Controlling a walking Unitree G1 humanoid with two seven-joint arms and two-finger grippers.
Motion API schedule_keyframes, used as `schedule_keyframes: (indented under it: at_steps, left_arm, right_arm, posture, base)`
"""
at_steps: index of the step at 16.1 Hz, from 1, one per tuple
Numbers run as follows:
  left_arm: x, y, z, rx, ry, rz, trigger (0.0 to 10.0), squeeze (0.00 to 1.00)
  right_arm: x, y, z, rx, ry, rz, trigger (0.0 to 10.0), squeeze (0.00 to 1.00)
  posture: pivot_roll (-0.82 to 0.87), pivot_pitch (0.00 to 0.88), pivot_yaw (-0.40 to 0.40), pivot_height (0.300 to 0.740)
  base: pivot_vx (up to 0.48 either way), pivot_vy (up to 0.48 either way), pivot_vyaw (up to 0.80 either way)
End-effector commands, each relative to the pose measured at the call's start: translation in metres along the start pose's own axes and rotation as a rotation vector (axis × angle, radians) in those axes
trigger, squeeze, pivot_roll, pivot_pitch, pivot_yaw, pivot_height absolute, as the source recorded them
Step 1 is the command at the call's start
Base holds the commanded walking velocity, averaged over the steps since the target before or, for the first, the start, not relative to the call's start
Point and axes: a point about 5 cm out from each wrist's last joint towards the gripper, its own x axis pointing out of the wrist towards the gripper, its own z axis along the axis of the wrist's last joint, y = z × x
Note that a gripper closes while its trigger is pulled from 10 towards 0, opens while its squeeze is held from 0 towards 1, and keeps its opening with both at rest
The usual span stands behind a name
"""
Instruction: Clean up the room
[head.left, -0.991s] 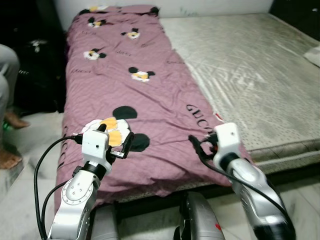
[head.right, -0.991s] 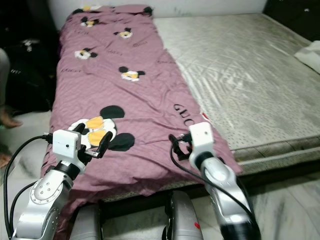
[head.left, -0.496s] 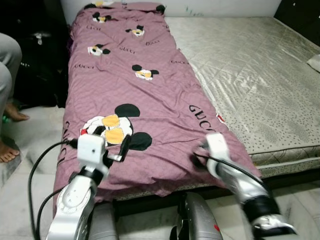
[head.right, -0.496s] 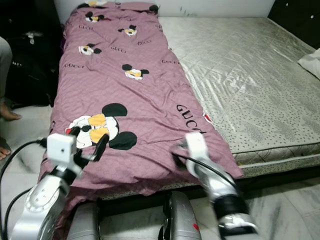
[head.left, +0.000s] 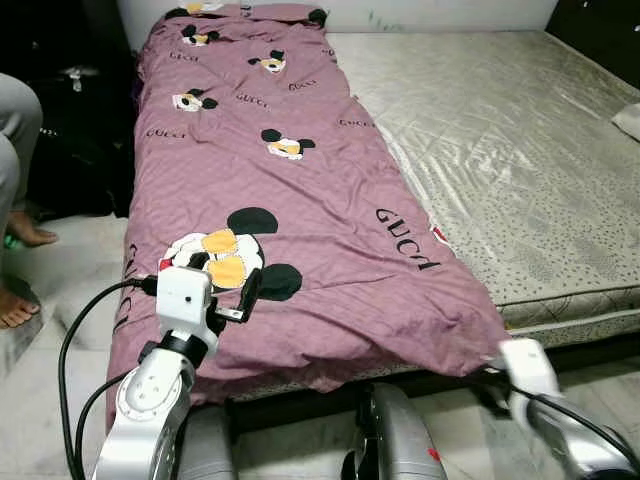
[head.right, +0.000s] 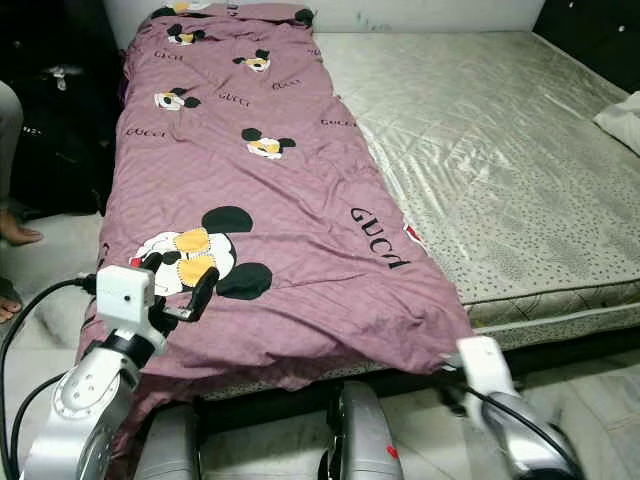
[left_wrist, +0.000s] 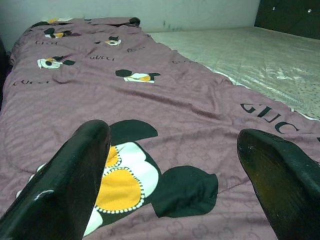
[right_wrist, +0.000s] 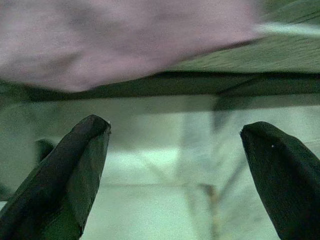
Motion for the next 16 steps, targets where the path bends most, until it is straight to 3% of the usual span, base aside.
schedule_keyframes:
  at_steps: [1, 4, 5, 6, 7, 8, 11, 13, 16]
  left_arm:
    - [0.002, 0.003, 0.000, 0.006, -0.002, -0.004, 10.0, 0.00]
    - [0.007, 0.004, 0.001, 0.010, -0.009, -0.008, 10.0, 0.00]
    - [0.008, 0.004, 0.002, 0.012, -0.012, -0.011, 10.0, 0.00]
    - [0.011, 0.003, 0.002, 0.014, -0.017, -0.013, 10.0, 0.00]
    - [0.012, 0.003, 0.003, 0.015, -0.020, -0.014, 10.0, 0.00]
    - [0.013, 0.003, 0.004, 0.014, -0.026, -0.014, 10.0, 0.00]
    - [0.014, 0.000, 0.011, -0.029, -0.066, -0.008, 10.0, 0.00]
    - [0.016, 0.002, 0.009, -0.066, -0.062, 0.018, 10.0, 0.00]
    - [0.024, 0.006, 0.016, -0.112, -0.085, 0.036, 10.0, 0.00]
  right_arm:
    - [-0.005, -0.015, 0.011, -0.016, -0.066, -0.086, 10.0, 1.00]
    - [-0.016, -0.038, 0.036, -0.025, -0.211, -0.312, 10.0, 0.98]
    - [-0.020, -0.041, 0.052, 0.015, -0.297, -0.362, 10.0, 0.78]
    - [-0.027, -0.037, 0.083, 0.059, -0.461, -0.384, 10.0, 0.38]
    - [-0.029, -0.031, 0.098, 0.119, -0.526, -0.361, 10.0, 0.15]
    - [-0.033, -0.020, 0.119, 0.179, -0.619, -0.317, 10.0, 0.00]
    - [-0.044, 0.023, 0.160, 0.295, -0.791, -0.132, 10.0, 0.00]
    - [-0.057, 0.053, 0.185, 0.324, -0.926, -0.001, 10.0, 0.00]
    - [-0.060, 0.069, 0.201, 0.362, -0.965, 0.067, 10.0, 0.00]
  posture:
    - [0.04, 0.094, -0.036, 0.563]
    - [0.03, 0.080, -0.025, 0.563]
    - [0.03, 0.073, -0.020, 0.563]
    - [0.04, 0.064, -0.016, 0.563]
    - [0.04, 0.058, -0.016, 0.563]
    - [0.04, 0.048, -0.014, 0.563]
    - [0.04, 0.022, -0.012, 0.563]
    - [0.04, 0.000, -0.012, 0.567]
    - [0.04, 0.000, -0.006, 0.601]
  base:
    - [0.000, 0.000, 0.00]
    - [0.000, 0.000, 0.00]
    - [0.000, 0.000, 0.00]
    - [0.000, 0.000, 0.00]
    - [0.000, 0.000, 0.00]
    - [0.000, 0.000, 0.00]
    - [0.000, 0.000, 0.00]
    - [0.000, 0.000, -0.45]
    - [0.000, 0.000, 0.00]
